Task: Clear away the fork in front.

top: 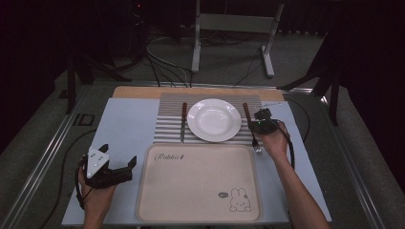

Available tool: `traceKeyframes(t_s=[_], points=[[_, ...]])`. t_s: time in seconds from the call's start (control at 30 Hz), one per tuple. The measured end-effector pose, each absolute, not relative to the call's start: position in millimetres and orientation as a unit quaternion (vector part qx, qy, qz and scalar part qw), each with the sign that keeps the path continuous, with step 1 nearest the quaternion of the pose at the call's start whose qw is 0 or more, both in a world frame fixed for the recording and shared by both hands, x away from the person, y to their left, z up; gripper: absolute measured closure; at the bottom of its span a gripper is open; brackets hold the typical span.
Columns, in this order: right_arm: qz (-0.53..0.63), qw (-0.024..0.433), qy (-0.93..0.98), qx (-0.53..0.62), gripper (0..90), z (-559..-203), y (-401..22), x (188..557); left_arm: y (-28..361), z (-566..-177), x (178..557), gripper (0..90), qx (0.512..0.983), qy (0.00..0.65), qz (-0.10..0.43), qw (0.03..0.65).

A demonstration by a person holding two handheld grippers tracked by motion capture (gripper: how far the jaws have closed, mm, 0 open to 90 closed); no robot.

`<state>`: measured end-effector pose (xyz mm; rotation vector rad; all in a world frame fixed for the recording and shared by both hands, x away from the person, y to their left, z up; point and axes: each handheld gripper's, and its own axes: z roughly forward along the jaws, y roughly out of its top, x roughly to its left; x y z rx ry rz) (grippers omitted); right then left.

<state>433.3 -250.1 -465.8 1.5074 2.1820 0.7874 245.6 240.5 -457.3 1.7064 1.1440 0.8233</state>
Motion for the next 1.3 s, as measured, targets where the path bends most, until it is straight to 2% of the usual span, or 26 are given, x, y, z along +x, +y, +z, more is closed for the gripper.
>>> traceKeyframes(t_s=[0.27,0.47,0.77,1.1,1.23,1.3], points=[[0.310,0.207,0.768,0.520,78.1,-463,-255,414,222,-446,254,0.0,0.687,0.456,0.310,0.473],[0.325,0.224,0.767,0.506,78.0,-462,-255,404,182,-432,277,0.1,0.702,0.429,0.284,0.492],[0.356,0.226,0.760,0.495,78.0,-462,-258,391,115,-416,318,0.1,0.729,0.381,0.264,0.504],[0.381,0.236,0.752,0.484,78.0,-461,-262,375,12,-414,365,2.9,0.776,0.327,0.226,0.490],[0.385,0.239,0.753,0.477,78.0,-461,-262,372,-9,-417,374,4.1,0.779,0.325,0.208,0.495],[0.389,0.242,0.755,0.469,78.0,-461,-260,369,-26,-421,382,8.4,0.774,0.333,0.191,0.503]])
